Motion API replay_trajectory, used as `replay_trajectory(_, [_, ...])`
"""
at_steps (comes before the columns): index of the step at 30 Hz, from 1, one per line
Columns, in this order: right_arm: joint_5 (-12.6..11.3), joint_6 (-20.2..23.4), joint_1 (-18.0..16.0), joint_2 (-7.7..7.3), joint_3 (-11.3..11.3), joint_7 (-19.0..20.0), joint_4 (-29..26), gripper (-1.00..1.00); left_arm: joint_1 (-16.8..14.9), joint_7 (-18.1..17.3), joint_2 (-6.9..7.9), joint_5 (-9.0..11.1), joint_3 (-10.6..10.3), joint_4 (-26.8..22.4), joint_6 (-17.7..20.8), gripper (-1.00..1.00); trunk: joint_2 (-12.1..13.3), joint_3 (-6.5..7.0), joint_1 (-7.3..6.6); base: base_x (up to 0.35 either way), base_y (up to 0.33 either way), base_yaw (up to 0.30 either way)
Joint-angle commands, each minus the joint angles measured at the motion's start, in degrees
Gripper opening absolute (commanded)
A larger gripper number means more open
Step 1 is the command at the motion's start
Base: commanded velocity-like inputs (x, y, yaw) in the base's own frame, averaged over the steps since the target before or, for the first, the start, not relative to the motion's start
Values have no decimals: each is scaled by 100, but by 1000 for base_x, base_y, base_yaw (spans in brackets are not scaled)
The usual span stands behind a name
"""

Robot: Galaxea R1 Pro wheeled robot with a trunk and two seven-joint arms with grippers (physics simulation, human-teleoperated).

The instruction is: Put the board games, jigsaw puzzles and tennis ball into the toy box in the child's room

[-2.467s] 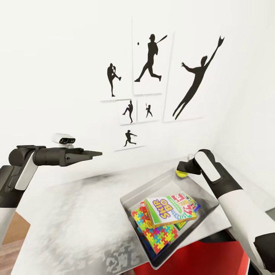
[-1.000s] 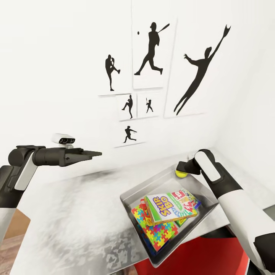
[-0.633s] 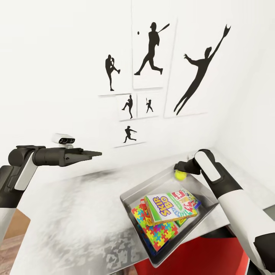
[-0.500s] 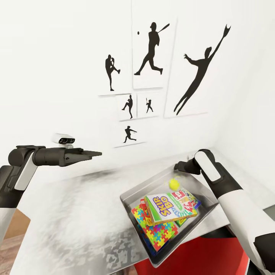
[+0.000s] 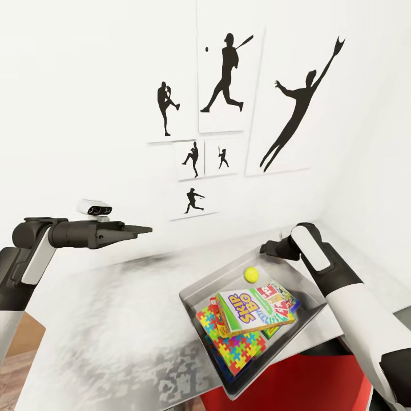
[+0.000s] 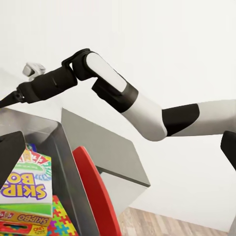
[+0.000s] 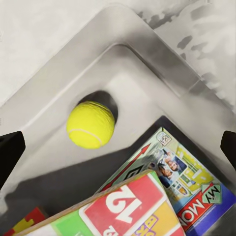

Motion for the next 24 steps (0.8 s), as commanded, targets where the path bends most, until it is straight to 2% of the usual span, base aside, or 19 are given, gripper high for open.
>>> replay_trajectory(1, [-55, 6, -5, -8, 18, -57, -16, 100, -7, -12, 6, 13, -11, 1, 60, 100, -12, -12, 4, -5, 0, 0])
replay_trajectory(6, [-47, 6, -6, -12, 7, -24, -221, 100, -2, -20, 13, 17, -3, 1, 60, 100, -12, -8, 4, -118, 0, 0])
replay_trajectory(14, [-50, 6, -10, -24, -2, -15, -807, 100, 16, -30, 22, 27, 15, 1, 60, 100, -12, 52, 4, -297, -16, 0])
replay_trajectory(24, [-82, 6, 55, -98, -17, -2, -1315, 100, 133, -63, 49, 45, 60, 1, 60, 100, -12, 141, 4, -260, -184, 0])
